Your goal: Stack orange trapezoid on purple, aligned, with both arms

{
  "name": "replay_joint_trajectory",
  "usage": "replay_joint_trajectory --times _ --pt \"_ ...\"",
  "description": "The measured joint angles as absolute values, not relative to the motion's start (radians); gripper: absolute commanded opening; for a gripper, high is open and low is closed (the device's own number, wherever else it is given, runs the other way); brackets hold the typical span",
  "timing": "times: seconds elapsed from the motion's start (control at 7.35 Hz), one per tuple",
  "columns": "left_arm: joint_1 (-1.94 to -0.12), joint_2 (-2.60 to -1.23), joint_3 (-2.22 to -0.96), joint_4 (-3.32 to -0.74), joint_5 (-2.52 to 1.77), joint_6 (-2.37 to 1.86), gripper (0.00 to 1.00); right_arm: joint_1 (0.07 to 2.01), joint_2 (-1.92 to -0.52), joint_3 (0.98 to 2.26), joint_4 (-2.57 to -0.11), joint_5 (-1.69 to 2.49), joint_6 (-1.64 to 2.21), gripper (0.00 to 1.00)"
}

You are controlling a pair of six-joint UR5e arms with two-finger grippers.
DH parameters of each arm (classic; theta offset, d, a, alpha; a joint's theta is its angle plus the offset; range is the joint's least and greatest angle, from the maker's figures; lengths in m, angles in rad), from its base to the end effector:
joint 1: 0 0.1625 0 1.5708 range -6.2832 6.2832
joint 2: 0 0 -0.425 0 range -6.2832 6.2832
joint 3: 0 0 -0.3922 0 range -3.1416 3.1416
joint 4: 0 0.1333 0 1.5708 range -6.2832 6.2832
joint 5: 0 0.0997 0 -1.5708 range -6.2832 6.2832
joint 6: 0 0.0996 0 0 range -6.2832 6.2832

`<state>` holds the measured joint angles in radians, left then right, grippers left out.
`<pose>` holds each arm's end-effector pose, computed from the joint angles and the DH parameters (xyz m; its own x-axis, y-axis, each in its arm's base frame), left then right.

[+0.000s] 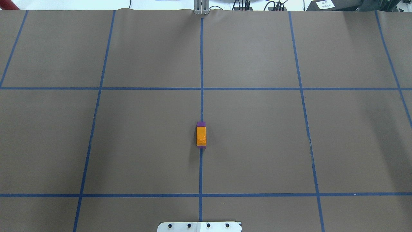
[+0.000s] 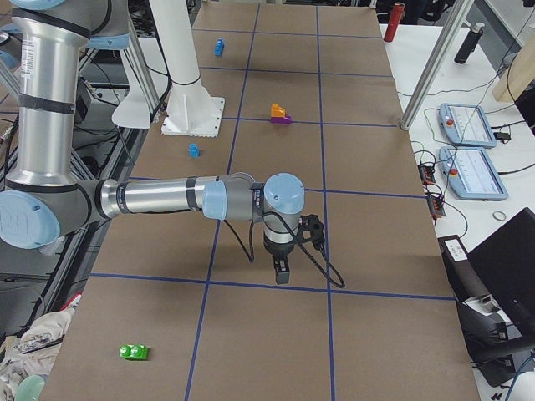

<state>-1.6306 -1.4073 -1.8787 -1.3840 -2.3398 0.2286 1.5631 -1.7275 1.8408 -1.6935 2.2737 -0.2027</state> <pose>-0.0888 -0.4109 0.6011 0.7105 0.1555 -0.6863 -0.1040 0.9878 0.1162 0.0657 -0.4229 0.6149 0.7458 -0.2011 0.6351 0.1611 0.9795 0.1209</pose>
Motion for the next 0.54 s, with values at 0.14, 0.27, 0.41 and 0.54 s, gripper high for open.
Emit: replay_joint_trajectory --times 0.14,0.27,0.41,0.54 --pt "-1.631 -1.405 -1.878 -1.385 -2.339 0.229 1.0 1.563 -1.727 1.841 -1.694 2.274 -0.203 1.0" --pt "-1.631 -1.404 -1.877 -1.385 -2.339 0.229 1.0 1.563 -1.728 1.842 -1.694 2.275 -0.203 1.0" --pt "-1.631 -1.402 -1.877 -1.385 -2.34 0.229 1.0 1.563 -1.728 1.845 -1.694 2.275 -0.203 1.0" --pt "-1.631 -1.399 -1.877 -1.385 -2.34 0.229 1.0 1.563 -1.729 1.846 -1.693 2.276 -0.202 1.0"
